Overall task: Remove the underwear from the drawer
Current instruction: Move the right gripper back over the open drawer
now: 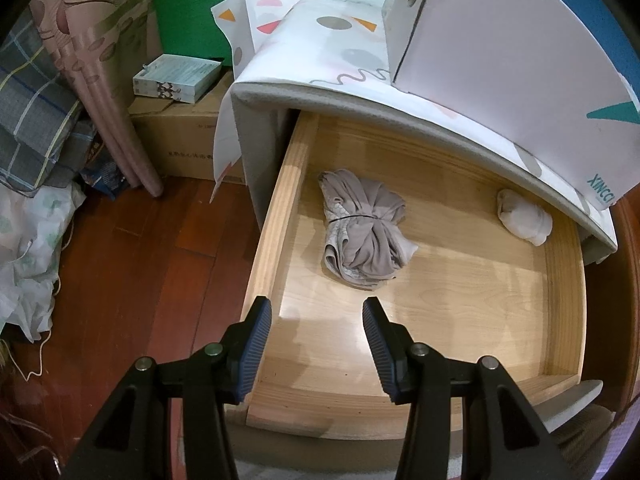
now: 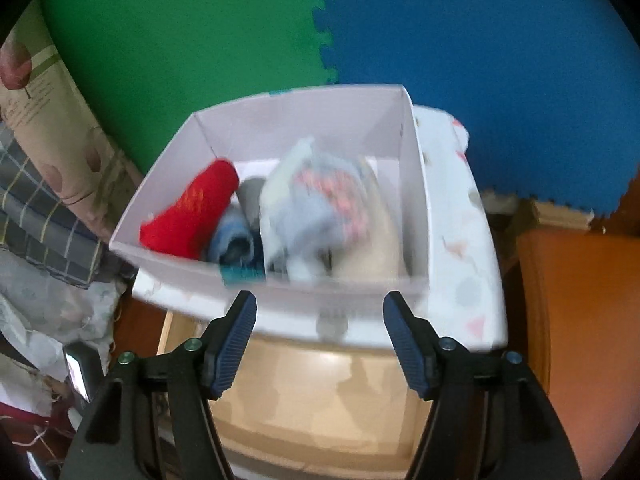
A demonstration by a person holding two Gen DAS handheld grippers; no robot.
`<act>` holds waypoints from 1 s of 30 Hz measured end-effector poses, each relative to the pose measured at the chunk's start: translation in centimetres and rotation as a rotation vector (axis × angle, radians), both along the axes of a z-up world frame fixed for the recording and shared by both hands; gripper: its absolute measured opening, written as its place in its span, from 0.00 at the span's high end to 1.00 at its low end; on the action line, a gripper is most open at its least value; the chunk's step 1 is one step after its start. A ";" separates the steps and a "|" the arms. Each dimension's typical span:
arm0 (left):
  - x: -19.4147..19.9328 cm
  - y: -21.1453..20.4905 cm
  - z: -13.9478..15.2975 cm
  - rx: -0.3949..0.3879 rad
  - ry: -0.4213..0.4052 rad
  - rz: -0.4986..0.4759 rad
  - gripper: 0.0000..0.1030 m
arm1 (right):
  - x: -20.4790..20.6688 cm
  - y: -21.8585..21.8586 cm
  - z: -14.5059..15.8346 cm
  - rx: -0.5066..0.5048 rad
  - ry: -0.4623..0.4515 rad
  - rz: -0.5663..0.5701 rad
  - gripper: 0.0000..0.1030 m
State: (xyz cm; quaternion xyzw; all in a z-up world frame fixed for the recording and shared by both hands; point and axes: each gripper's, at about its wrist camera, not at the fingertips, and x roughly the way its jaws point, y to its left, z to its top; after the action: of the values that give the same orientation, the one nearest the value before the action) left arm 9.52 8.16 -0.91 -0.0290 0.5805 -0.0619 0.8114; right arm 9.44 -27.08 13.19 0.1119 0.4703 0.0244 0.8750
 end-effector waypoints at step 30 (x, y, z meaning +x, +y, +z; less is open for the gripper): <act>0.0 0.6 -0.2 -0.030 0.008 0.003 0.53 | 0.5 0.7 -17.0 -0.007 0.081 -0.242 0.24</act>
State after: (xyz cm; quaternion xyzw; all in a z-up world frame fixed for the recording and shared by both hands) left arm 9.54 8.76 -1.12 -0.0421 0.5827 -0.0692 0.8086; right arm 9.97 -26.41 -3.79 0.1657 0.4885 -0.0876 0.8522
